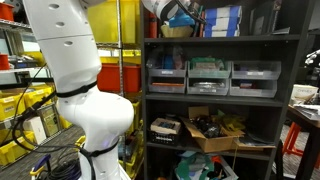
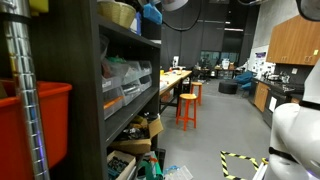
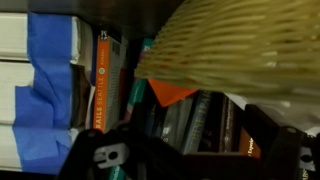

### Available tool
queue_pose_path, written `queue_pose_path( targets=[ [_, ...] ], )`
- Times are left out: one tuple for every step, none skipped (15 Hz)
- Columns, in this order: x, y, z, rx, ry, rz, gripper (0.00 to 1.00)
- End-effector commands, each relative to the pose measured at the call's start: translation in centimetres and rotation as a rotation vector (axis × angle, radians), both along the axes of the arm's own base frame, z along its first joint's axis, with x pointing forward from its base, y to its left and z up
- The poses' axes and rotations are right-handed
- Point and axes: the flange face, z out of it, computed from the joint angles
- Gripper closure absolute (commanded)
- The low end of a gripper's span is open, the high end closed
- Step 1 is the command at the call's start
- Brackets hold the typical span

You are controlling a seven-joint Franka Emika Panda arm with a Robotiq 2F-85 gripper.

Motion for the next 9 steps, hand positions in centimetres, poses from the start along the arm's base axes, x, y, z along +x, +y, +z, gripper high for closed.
queue_pose_path(
  targets=[
    [0.7, -0.1, 0.5, -0.009, 0.005, -0.001, 0.00],
    [1.0, -0.1, 0.4, -0.007, 0.012, -0.002, 0.00],
    [1.2, -0.2, 0.3, -0.005, 0.019, -0.004, 0.00],
    [1.4, -0.2, 0.2, -0.003, 0.026, -0.006, 0.00],
    [1.7, -0.3, 0.0, -0.002, 0.033, -0.008, 0.00],
    [1.9, -0.3, -0.1, -0.002, 0.038, -0.009, 0.08],
    [2.0, -0.4, -0.2, -0.002, 0.041, -0.011, 0.26],
    [2.1, -0.4, -0.2, -0.001, 0.043, -0.012, 0.32],
    [2.2, -0.4, -0.3, 0.000, 0.044, -0.012, 0.39]
  ],
)
